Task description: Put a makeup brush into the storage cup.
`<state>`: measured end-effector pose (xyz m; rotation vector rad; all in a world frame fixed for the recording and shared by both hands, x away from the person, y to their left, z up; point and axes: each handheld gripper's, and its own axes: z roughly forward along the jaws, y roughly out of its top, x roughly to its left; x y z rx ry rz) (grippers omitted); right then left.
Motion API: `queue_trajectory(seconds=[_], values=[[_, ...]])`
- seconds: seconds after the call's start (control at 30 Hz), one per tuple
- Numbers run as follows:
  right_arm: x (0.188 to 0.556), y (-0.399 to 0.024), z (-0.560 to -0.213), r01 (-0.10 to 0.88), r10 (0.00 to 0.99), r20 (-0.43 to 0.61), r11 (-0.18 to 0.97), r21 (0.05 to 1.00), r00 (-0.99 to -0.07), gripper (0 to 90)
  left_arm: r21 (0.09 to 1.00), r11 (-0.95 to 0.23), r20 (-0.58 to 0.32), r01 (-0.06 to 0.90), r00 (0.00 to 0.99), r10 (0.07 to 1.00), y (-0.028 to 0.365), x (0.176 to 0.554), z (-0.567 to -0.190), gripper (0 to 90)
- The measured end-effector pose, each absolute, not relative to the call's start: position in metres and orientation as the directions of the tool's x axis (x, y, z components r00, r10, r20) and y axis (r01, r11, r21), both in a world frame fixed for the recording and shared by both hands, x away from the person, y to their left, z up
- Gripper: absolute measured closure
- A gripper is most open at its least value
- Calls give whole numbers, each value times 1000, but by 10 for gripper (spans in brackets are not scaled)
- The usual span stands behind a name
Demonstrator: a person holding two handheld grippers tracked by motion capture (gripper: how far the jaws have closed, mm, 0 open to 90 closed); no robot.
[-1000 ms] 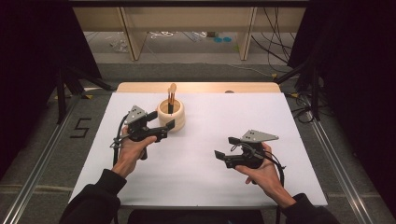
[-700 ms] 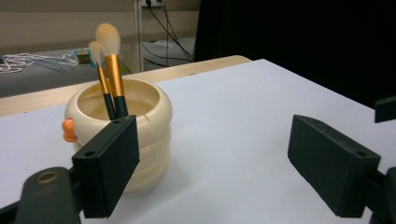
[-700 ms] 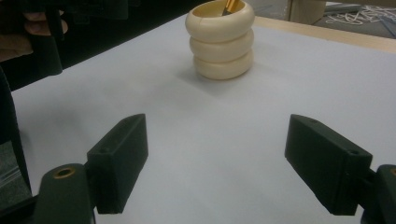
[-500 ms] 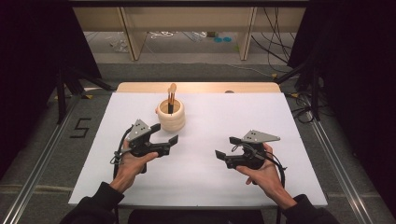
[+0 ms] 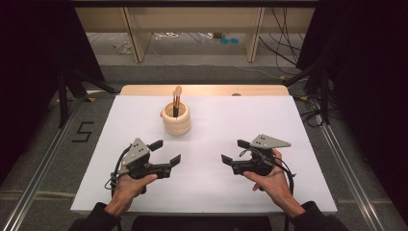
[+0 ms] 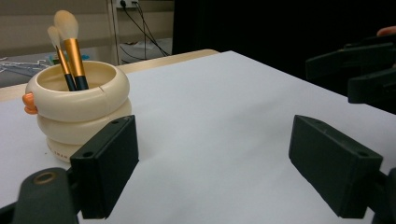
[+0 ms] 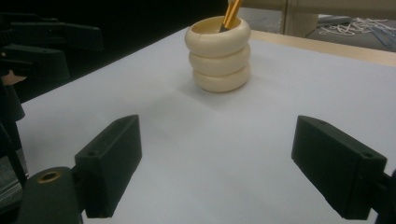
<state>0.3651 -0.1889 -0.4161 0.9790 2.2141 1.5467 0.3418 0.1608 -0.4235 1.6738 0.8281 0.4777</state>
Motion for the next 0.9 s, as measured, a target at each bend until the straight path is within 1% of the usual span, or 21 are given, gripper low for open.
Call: queue_trajectory(seconds=[0.3,0.33,0.5,0.57,0.6,0.77,0.9], values=[[363,-186,-416,368,656,148,211,905,-740,165,955,-96,-117,279,657,745,162,328,-427,158],[363,-186,-416,369,656,149,210,905,-740,165,956,-111,-101,270,662,743,164,328,-427,158],[361,-187,-415,358,657,147,200,912,-740,165,955,-112,-99,273,654,750,166,321,-429,158],[360,-187,-415,370,646,164,197,908,-745,165,954,-110,-104,279,652,751,165,317,-430,158],[359,-188,-415,368,651,155,205,907,-743,165,956,-124,-86,264,661,746,166,317,-430,158],[353,-190,-416,363,650,157,196,911,-744,164,955,-147,-66,259,666,743,163,310,-431,158],[350,-192,-417,355,652,147,198,914,-743,164,957,-132,-78,260,666,742,161,307,-431,158]])
